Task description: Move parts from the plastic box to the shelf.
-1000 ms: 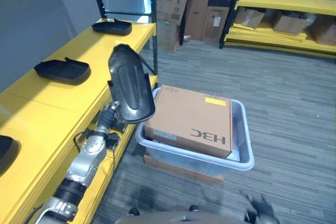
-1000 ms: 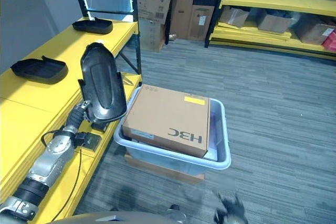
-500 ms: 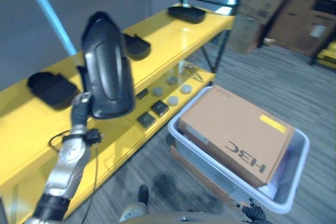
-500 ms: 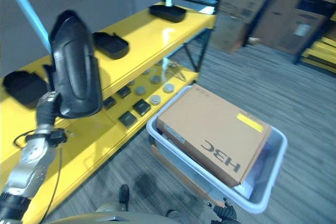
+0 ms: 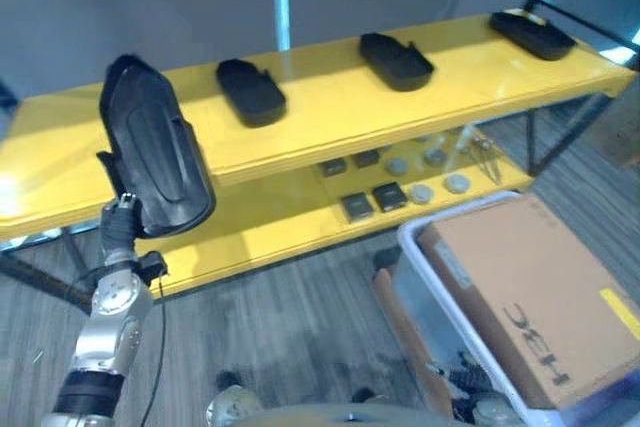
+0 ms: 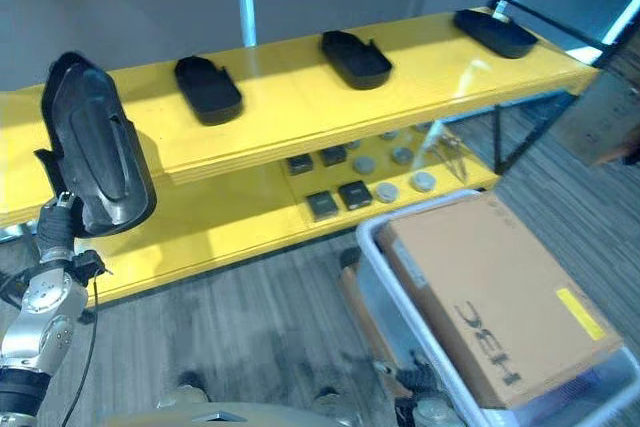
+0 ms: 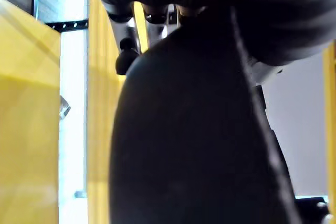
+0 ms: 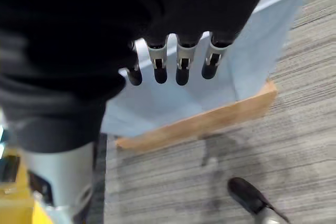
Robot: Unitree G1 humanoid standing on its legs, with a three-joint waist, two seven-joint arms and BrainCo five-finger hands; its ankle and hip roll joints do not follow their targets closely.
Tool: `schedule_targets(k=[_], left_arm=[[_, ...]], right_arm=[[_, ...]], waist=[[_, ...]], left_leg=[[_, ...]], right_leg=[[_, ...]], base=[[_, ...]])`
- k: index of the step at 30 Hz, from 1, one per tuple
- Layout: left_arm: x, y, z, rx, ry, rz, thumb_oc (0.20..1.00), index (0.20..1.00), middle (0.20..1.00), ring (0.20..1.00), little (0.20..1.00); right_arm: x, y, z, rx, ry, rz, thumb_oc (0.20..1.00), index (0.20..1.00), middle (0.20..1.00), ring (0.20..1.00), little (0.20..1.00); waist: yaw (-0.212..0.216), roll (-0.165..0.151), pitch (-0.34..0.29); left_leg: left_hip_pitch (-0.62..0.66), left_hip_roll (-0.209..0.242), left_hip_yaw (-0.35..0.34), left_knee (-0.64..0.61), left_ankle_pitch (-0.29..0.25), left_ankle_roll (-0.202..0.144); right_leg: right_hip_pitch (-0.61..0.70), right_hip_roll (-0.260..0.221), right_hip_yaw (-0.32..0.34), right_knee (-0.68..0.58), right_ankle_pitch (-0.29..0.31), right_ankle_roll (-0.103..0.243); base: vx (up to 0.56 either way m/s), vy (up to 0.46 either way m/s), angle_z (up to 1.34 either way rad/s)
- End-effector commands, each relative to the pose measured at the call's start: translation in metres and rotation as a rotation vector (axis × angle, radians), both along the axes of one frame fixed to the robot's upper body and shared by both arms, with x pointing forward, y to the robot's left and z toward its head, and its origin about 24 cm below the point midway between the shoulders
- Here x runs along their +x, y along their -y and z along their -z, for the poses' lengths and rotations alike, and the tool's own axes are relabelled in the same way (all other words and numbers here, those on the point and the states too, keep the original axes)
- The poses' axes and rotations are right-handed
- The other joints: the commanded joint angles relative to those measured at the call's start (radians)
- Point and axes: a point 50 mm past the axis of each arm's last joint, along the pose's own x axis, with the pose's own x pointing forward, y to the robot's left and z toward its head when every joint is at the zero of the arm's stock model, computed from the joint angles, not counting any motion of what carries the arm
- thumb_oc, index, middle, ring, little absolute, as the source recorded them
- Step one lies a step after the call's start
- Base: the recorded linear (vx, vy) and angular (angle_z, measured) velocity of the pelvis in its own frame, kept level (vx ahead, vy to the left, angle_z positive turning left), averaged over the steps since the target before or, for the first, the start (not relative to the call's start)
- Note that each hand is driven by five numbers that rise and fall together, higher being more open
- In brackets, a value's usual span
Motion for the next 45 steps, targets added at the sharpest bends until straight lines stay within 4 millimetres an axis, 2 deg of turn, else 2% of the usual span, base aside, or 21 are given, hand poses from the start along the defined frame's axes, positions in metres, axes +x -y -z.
schedule_targets(k=[1, 2, 4, 7, 8, 13, 15, 17, 19, 20, 22, 24, 25, 26, 29, 31, 32, 34, 35, 39, 45], left_arm=[[0.002, -0.020, -0.046, 0.100, 0.187, -0.035, 0.200, 0.200, 0.200, 0.200, 0.200], [0.001, -0.021, -0.045, 0.103, 0.177, -0.036, 0.200, 0.200, 0.200, 0.200, 0.200], [0.000, -0.026, -0.041, 0.115, 0.149, -0.027, 0.200, 0.200, 0.200, 0.200, 0.200], [0.001, -0.027, -0.039, 0.122, 0.143, -0.005, 0.200, 0.200, 0.200, 0.200, 0.200], [0.001, -0.027, -0.039, 0.123, 0.143, -0.005, 0.200, 0.200, 0.200, 0.200, 0.200], [0.007, -0.025, -0.044, 0.129, 0.143, 0.020, 0.200, 0.200, 0.200, 0.200, 0.200], [0.009, -0.022, -0.043, 0.123, 0.138, 0.034, 0.200, 0.200, 0.200, 0.200, 0.200], [0.014, -0.017, -0.043, 0.126, 0.145, 0.050, 0.200, 0.200, 0.200, 0.200, 0.200], [0.016, -0.014, -0.044, 0.129, 0.149, 0.058, 0.200, 0.200, 0.200, 0.200, 0.200], [0.017, -0.012, -0.044, 0.128, 0.150, 0.057, 0.200, 0.200, 0.200, 0.200, 0.200], [0.020, -0.010, -0.047, 0.128, 0.157, 0.051, 0.200, 0.200, 0.200, 0.200, 0.200], [0.021, -0.008, -0.048, 0.129, 0.164, 0.049, 0.200, 0.200, 0.200, 0.200, 0.200], [0.023, -0.005, -0.054, 0.130, 0.193, 0.047, 0.200, 0.200, 0.200, 0.200, 0.200], [0.024, -0.003, -0.056, 0.126, 0.206, 0.058, 0.200, 0.200, 0.200, 0.200, 0.200], [0.024, 0.002, -0.056, 0.124, 0.209, 0.086, 0.200, 0.200, 0.200, 0.200, 0.200], [0.026, 0.009, -0.054, 0.115, 0.187, 0.098, 0.200, 0.200, 0.200, 0.200, 0.200], [0.036, 0.022, -0.040, 0.146, 0.113, 0.202, 0.200, 0.200, 0.200, 0.200, 0.200], [0.040, 0.029, -0.040, 0.136, 0.114, 0.210, 0.200, 0.200, 0.200, 0.200, 0.200], [0.042, 0.033, -0.040, 0.130, 0.114, 0.211, 0.200, 0.200, 0.200, 0.200, 0.200], [0.046, 0.041, -0.039, 0.144, 0.103, 0.214, 0.200, 0.200, 0.200, 0.200, 0.200], [0.053, 0.040, -0.045, 0.176, 0.088, 0.231, 0.200, 0.200, 0.200, 0.200, 0.200]], right_arm=[[-0.003, 0.004, -0.001, -0.010, 0.011, 0.015, 1.000, 1.000, 1.000, 1.000, 1.000], [-0.003, 0.004, -0.001, -0.007, 0.009, 0.019, 1.000, 1.000, 1.000, 1.000, 1.000], [-0.003, 0.002, 0.000, 0.008, 0.000, 0.005, 1.000, 1.000, 1.000, 1.000, 1.000], [-0.001, -0.003, 0.001, 0.027, 0.003, 0.004, 1.000, 1.000, 1.000, 1.000, 1.000], [-0.001, -0.003, 0.001, 0.027, 0.003, 0.004, 1.000, 1.000, 1.000, 1.000, 1.000], [0.004, -0.009, 0.003, 0.083, 0.016, 0.045, 1.000, 1.000, 1.000, 1.000, 1.000], [0.005, -0.012, 0.004, 0.126, 0.022, 0.078, 1.000, 1.000, 1.000, 1.000, 1.000], [0.003, -0.011, 0.005, 0.162, 0.038, 0.126, 1.000, 1.000, 1.000, 1.000, 1.000], [0.003, -0.010, 0.004, 0.188, 0.065, 0.163, 1.000, 1.000, 1.000, 1.000, 1.000], [0.005, -0.009, 0.003, 0.198, 0.087, 0.176, 1.000, 1.000, 1.000, 1.000, 1.000], [0.006, -0.010, 0.002, 0.231, 0.112, 0.196, 1.000, 1.000, 1.000, 1.000, 1.000], [0.008, -0.010, 0.002, 0.246, 0.129, 0.201, 1.000, 1.000, 1.000, 1.000, 1.000], [0.012, -0.009, 0.000, 0.275, 0.151, 0.165, 1.000, 1.000, 1.000, 1.000, 1.000], [0.010, -0.010, 0.001, 0.293, 0.141, 0.145, 1.000, 1.000, 1.000, 1.000, 1.000], [0.005, -0.008, 0.003, 0.326, 0.113, 0.160, 1.000, 1.000, 1.000, 1.000, 1.000], [0.003, -0.004, 0.004, 0.354, 0.104, 0.176, 1.000, 1.000, 1.000, 1.000, 1.000], [-0.007, -0.007, 0.006, 0.381, 0.148, 0.261, 1.000, 1.000, 1.000, 1.000, 1.000], [-0.002, -0.005, 0.004, 0.382, 0.159, 0.265, 1.000, 1.000, 1.000, 1.000, 1.000], [0.001, -0.004, 0.003, 0.373, 0.166, 0.262, 1.000, 1.000, 1.000, 1.000, 1.000], [0.012, -0.004, -0.001, 0.373, 0.156, 0.248, 1.000, 1.000, 1.000, 1.000, 1.000], [0.003, -0.003, 0.003, 0.371, 0.097, 0.231, 1.000, 1.000, 1.000, 1.000, 1.000]], waist=[[0.012, -0.022, -0.044], [0.016, -0.021, -0.046], [0.034, -0.019, -0.058], [0.047, -0.016, -0.068], [0.047, -0.017, -0.069], [0.064, -0.011, -0.072], [0.062, -0.015, -0.069], [0.045, -0.018, -0.056], [0.035, -0.018, -0.044], [0.024, -0.018, -0.035], [0.001, -0.018, -0.016], [-0.010, -0.020, -0.006], [-0.032, -0.030, 0.021], [-0.043, -0.038, 0.028], [-0.030, -0.052, 0.018], [-0.015, -0.066, -0.004], [-0.093, -0.022, 0.035], [-0.084, -0.031, 0.024], [-0.082, -0.037, 0.022], [-0.081, -0.047, 0.006], [-0.088, -0.052, -0.013]], left_leg=[[-0.088, 0.047, -0.041, -0.038, 0.106, -0.071], [-0.088, 0.036, -0.047, -0.040, 0.094, -0.063], [-0.078, -0.015, -0.067, -0.056, 0.051, -0.035], [-0.070, -0.071, -0.084, -0.073, 0.023, -0.004], [-0.070, -0.072, -0.084, -0.074, 0.022, -0.002], [-0.068, -0.161, -0.125, -0.084, -0.038, 0.055], [-0.068, -0.190, -0.139, -0.084, -0.055, 0.078], [-0.066, -0.229, -0.146, -0.084, -0.085, 0.114], [-0.058, -0.247, -0.154, -0.084, -0.102, 0.132], [-0.051, -0.256, -0.163, -0.084, -0.111, 0.139], [-0.034, -0.265, -0.178, -0.082, -0.124, 0.140], [-0.021, -0.268, -0.183, -0.082, -0.125, 0.132], [0.010, -0.259, -0.192, -0.082, -0.124, 0.110], [0.020, -0.258, -0.206, -0.076, -0.132, 0.109], [0.029, -0.240, -0.211, -0.067, -0.126, 0.097], [0.029, -0.217, -0.209, -0.053, -0.119, 0.074], [0.019, -0.230, -0.206, -0.096, -0.149, 0.088], [0.010, -0.241, -0.218, -0.096, -0.146, 0.090], [0.002, -0.241, -0.205, -0.096, -0.125, 0.096], [0.019, -0.237, -0.207, -0.096, -0.123, 0.095], [0.034, -0.249, -0.201, -0.096, -0.134, 0.114]], right_leg=[[0.034, 0.064, 0.028, -0.086, 0.017, -0.016], [0.036, 0.056, 0.030, -0.084, 0.017, -0.013], [0.051, 0.030, 0.034, -0.087, 0.022, 0.005], [0.058, 0.010, 0.038, -0.074, 0.015, 0.019], [0.056, 0.008, 0.038, -0.072, 0.014, 0.021], [0.044, -0.022, 0.066, 0.028, -0.051, 0.041], [0.024, -0.039, 0.093, 0.092, -0.055, 0.058], [-0.051, -0.078, 0.143, 0.252, -0.014, 0.084], [-0.102, -0.093, 0.177, 0.346, 0.006, 0.093], [-0.134, -0.086, 0.205, 0.383, 0.016, 0.096], [-0.188, -0.059, 0.245, 0.392, 0.029, 0.093], [-0.209, -0.048, 0.256, 0.356, 0.047, 0.093], [-0.245, -0.028, 0.270, 0.145, 0.141, 0.086], [-0.250, -0.019, 0.295, 0.101, 0.176, 0.098], [-0.198, -0.012, 0.275, 0.015, 0.165, 0.093], [-0.133, 0.006, 0.257, -0.084, 0.153, 0.077], [-0.238, 0.036, 0.305, 0.103, 0.106, 0.086], [-0.210, 0.035, 0.292, 0.056, 0.109, 0.080], [-0.205, 0.035, 0.284, 0.032, 0.129, 0.063], [-0.157, 0.041, 0.299, -0.020, 0.126, 0.056], [-0.141, 0.048, 0.323, 0.005, 0.112, 0.058]], base=[[0.15, 0.280, 0.60], [0.20, 0.364, 0.32], [0.20, 0.340, 0.15], [0.12, 0.251, -0.02], [0.09, 0.247, 0.01], [0.08, 0.228, -0.03], [0.06, 0.212, -0.01], [0.03, 0.213, 0.04], [0.04, 0.123, 0.20], [0.05, 0.090, 0.08], [0.05, 0.011, 0.11], [0.03, -0.129, 0.26], [0.06, -0.344, 0.29], [0.07, -0.377, 0.48], [0.11, -0.245, 0.57], [0.15, -0.236, 0.10], [0.09, -0.134, 0.29], [-0.03, -0.032, 0.19], [-0.05, -0.029, 0.15], [0.04, -0.010, 0.05], [0.08, 0.037, -0.11]])
